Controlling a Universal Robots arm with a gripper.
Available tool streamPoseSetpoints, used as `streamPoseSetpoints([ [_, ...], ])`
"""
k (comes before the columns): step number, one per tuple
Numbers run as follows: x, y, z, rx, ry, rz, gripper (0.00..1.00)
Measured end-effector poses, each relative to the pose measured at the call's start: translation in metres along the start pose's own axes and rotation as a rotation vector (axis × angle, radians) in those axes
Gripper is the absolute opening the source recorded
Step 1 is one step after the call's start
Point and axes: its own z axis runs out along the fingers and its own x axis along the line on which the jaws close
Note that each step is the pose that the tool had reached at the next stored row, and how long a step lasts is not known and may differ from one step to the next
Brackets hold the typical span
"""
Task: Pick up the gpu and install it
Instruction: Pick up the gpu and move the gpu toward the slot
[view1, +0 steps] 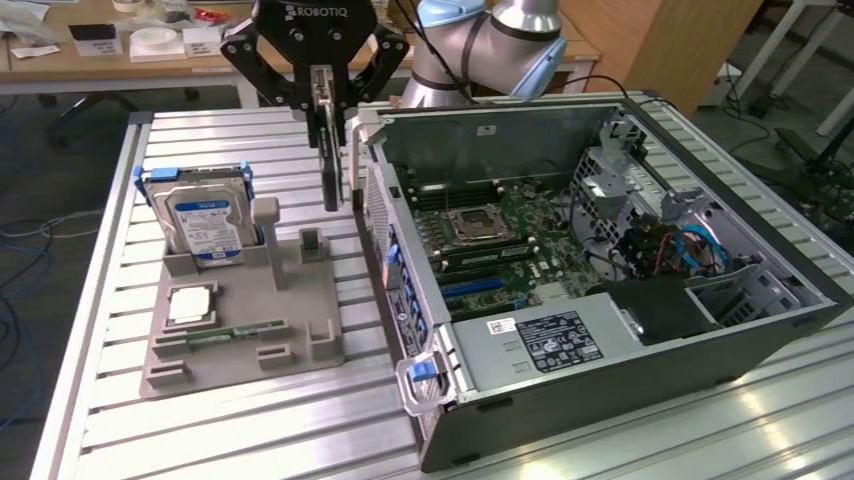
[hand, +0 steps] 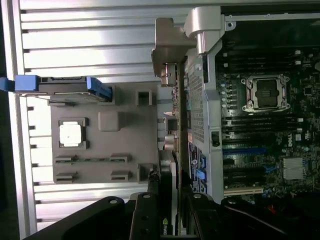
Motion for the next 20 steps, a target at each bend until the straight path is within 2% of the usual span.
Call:
streamPoseSetpoints([
  [6,-0.009,0.0007,0.0002,0.0,0.0001,0.0,0.27],
  [20,-0.018,0.0014,0.0005,0.0001,0.0,0.0,0.27],
])
